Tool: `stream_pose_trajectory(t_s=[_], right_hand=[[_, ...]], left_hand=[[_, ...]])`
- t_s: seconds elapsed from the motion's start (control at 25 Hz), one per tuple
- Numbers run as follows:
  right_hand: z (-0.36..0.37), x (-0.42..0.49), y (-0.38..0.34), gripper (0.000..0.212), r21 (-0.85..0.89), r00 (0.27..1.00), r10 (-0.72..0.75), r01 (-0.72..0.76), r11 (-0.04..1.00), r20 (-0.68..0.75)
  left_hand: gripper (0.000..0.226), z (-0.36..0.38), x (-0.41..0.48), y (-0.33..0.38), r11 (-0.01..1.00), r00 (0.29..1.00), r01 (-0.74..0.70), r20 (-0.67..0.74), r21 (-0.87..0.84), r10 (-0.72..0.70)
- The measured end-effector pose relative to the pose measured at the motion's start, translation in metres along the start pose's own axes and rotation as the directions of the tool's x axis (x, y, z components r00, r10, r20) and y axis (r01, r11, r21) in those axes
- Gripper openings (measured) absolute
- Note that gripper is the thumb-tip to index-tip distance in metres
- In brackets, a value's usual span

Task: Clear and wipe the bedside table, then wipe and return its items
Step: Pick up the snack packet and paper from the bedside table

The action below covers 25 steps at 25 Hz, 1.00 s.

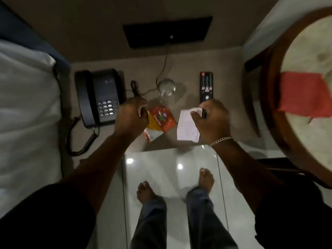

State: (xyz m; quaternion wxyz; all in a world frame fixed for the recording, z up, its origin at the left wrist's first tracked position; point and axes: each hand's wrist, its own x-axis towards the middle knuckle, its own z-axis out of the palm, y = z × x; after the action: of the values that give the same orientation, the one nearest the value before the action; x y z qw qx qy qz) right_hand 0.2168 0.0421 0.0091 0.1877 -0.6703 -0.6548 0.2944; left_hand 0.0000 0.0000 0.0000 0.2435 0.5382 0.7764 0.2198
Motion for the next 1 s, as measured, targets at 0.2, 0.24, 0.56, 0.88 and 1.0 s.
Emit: stream_pose_trajectory(t_s=[0.2, 0.24, 0.56, 0.88, 1.0], right_hand=[[0.052, -0.009, 0.044, 0.052, 0.121, 0.95, 0.311, -0.306, 0.944, -0.025], [0.058, -0.011, 0.047, 0.051, 0.182, 0.943, 0.334, -0.327, 0.928, -0.009], [0.021, -0.039, 0.073, 0.027, 0.446, 0.917, 0.392, -0.322, 0.835, -0.072], [-0.101, -0.153, 0.206, 0.02, 0.683, 0.681, 0.692, -0.39, 0.618, -0.238], [-0.128, -0.2, 0.263, 0.016, 0.788, 0.442, 0.854, -0.405, 0.463, -0.274]], left_hand=[[0.063, 0.066, 0.004, -0.029, 0.932, 0.972, 0.016, 0.215, 0.363, -0.101], [0.067, 0.074, 0.003, -0.03, 0.912, 0.975, 0.014, 0.196, 0.41, -0.103], [0.024, 0.087, -0.031, 0.028, 0.836, 0.879, 0.453, 0.315, -0.31, -0.359], [0.014, 0.167, -0.11, 0.152, 0.902, 0.801, 0.307, 0.593, -0.303, -0.074], [0.014, 0.223, -0.143, 0.203, 0.959, 0.742, 0.131, 0.666, -0.252, 0.073]])
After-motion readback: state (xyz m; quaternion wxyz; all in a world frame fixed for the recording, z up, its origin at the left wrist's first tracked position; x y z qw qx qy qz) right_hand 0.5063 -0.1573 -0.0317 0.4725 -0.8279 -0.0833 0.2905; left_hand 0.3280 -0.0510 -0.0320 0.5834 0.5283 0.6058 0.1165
